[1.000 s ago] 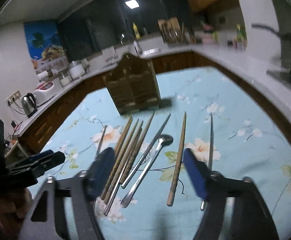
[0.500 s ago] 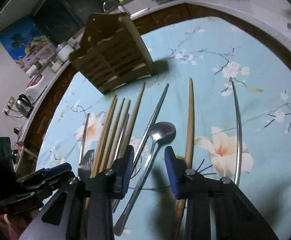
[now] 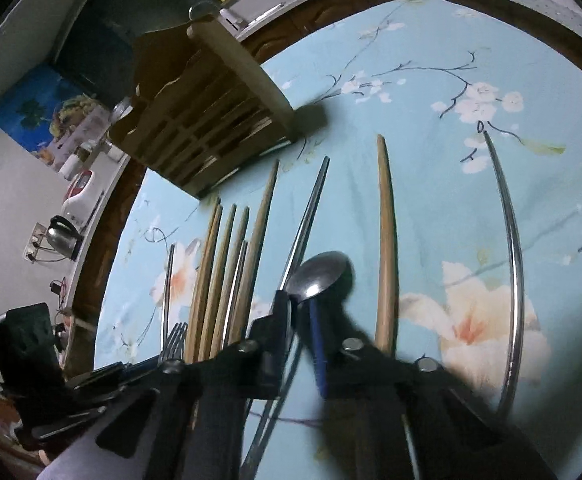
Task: Organize utensils
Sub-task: 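Close the left tool on the metal fork while the right tool grasps the metal spoon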
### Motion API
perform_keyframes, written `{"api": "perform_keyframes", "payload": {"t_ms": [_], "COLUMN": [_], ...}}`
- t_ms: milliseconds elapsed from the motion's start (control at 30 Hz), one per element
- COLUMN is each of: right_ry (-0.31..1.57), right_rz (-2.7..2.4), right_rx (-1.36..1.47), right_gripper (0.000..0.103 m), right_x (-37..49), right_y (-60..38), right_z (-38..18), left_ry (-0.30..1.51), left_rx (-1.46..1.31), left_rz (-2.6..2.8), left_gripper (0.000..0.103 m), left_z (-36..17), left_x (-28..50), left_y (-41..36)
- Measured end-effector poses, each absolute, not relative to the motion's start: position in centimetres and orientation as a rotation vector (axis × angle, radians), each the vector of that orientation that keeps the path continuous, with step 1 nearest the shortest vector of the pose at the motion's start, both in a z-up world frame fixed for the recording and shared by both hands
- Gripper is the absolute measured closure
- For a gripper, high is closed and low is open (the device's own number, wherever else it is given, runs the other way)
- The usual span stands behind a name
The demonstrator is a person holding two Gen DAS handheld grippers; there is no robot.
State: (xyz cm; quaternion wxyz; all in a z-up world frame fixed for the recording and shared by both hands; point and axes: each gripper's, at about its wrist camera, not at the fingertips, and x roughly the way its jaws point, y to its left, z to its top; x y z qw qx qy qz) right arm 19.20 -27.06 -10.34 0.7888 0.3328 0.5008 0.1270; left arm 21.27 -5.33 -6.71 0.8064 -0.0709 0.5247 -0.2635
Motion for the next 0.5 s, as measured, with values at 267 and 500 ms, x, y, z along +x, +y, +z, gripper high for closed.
{"api": "perform_keyframes", "payload": {"t_ms": [267, 500], "right_ry": [0.972, 0.834], "right_rz": [0.288, 0.281], "right_rx": [0.678, 0.597], "right_gripper": [0.101, 0.101], "right_x": [17.2, 16.2], "right_y": [-27.5, -28.1], "right_z": [-6.8, -1.2], "left_ry": [1.025, 0.902], "left_rx": [-0.217, -0.289], "left_rz": [-0.594, -0.578], "left_gripper": [0.100, 0.101], "left_z": [-4.1, -0.1], "left_x": [19.3, 18.2], "left_y": [-3.8, -1.4]}}
